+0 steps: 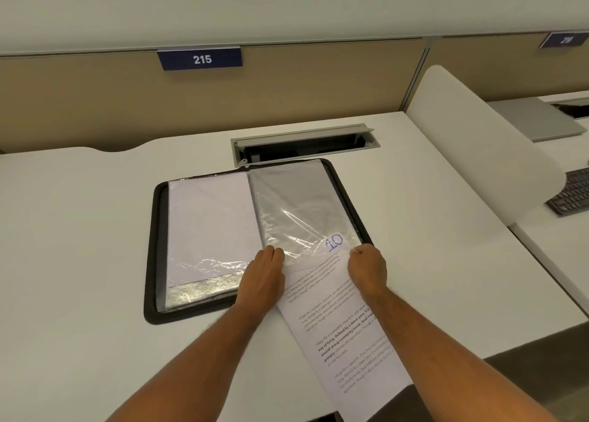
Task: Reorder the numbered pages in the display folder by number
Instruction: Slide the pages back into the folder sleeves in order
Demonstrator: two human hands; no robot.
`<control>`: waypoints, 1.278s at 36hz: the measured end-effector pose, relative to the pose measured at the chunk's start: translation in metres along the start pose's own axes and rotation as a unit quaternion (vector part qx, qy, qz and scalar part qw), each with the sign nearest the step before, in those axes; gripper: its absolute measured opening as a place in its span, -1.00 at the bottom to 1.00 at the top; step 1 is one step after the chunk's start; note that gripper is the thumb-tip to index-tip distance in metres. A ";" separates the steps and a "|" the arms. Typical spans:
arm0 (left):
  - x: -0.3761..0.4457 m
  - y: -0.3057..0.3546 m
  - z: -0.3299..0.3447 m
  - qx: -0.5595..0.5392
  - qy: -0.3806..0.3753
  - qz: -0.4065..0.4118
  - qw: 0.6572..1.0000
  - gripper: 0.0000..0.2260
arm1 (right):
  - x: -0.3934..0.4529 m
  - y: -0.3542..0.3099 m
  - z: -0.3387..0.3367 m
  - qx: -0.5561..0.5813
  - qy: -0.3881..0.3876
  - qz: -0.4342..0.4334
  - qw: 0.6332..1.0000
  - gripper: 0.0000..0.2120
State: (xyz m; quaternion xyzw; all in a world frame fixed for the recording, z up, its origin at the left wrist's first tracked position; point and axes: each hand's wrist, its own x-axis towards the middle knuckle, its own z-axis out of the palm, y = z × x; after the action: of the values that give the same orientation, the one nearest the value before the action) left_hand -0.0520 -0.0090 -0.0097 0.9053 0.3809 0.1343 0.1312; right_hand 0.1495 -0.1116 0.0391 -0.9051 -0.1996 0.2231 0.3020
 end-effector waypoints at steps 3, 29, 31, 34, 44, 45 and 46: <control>-0.005 0.000 0.001 -0.001 0.000 -0.014 1.000 -0.73 | -0.002 0.000 0.001 -0.014 0.014 -0.011 1.000 -0.80; -0.010 0.004 0.007 -0.017 0.034 -0.041 0.998 -0.78 | -0.020 0.018 0.003 -0.062 0.137 -0.171 0.974 -0.93; -0.009 0.004 0.008 -0.017 0.033 -0.042 0.998 -0.78 | -0.021 0.024 0.006 -0.120 0.174 -0.247 0.946 -0.85; -0.008 0.004 0.009 -0.018 0.028 -0.049 0.998 -0.79 | -0.025 0.024 0.015 -0.157 0.176 -0.396 0.887 -0.87; -0.007 0.004 0.002 -0.015 0.024 -0.057 0.998 -0.85 | -0.041 0.019 0.048 -0.335 -0.150 -0.521 0.771 -0.41; -0.008 0.002 0.002 -0.011 0.027 -0.060 0.998 -0.86 | -0.038 0.021 0.049 -0.348 -0.151 -0.519 0.766 -0.40; -0.008 0.001 0.002 -0.012 0.029 -0.062 0.998 -0.87 | -0.035 0.024 0.049 -0.359 -0.145 -0.516 0.764 -0.39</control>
State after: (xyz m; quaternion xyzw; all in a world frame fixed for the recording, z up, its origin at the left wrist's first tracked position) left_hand -0.0564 -0.0158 -0.0121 0.8739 0.4388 0.1566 0.1386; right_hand 0.1009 -0.1239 -0.0014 -0.6647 -0.7434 0.0738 -0.0084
